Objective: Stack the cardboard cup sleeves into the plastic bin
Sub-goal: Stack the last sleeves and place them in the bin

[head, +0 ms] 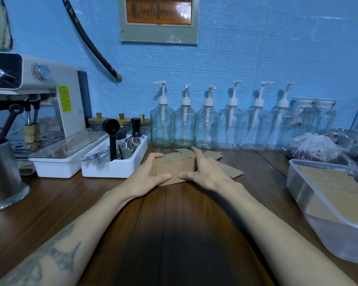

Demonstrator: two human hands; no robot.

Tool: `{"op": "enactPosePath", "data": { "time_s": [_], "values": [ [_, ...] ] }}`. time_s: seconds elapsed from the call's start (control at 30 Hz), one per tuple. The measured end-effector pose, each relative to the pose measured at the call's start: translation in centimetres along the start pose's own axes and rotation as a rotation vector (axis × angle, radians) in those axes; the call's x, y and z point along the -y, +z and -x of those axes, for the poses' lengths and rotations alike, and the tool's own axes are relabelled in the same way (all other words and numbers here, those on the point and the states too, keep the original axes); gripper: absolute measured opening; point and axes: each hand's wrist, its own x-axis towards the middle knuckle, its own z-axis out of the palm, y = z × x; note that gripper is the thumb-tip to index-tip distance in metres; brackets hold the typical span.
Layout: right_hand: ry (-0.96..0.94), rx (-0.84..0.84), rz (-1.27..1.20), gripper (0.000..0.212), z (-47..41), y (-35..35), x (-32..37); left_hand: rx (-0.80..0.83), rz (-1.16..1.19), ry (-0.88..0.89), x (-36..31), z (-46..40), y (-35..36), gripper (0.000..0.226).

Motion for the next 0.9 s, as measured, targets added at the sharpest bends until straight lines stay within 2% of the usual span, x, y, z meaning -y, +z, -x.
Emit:
{"op": "enactPosePath", "data": {
  "time_s": [0.07,0.17,0.33,0.47,0.57,0.73,0.9],
  "values": [
    [-0.111,0.031,-0.01,0.101,0.1,0.2,0.1,-0.012,0.019,0.053,0.0,0.0,0.0,0.067],
    [-0.225,0.064,0.049,0.089,0.1,0.8,0.1,0.016,0.052,0.112,0.0,-0.1,0.0,0.075],
    [-0.221,0.095,0.002,0.072,-0.1,1.2,0.2,0.015,-0.095,0.048,0.6,-0.4,0.2,0.082],
    [-0.224,0.069,-0.015,0.063,0.2,1.3,0.6,0.017,-0.107,0.122,0.4,-0.2,0.4,0.089],
    [-0.243,0.049,0.029,0.065,0.3,1.0,0.5,-0.008,-0.114,0.165,0.2,-0.1,0.2,0.085],
    [-0.269,0.027,0.057,0.056,0.4,1.1,0.8,-0.01,-0.163,0.116,0.6,-0.3,0.3,0.057],
    [-0.286,-0.014,0.031,0.053,0.5,0.9,0.7,-0.019,-0.165,0.133,0.6,-0.3,0.1,0.062]
  ]
}}
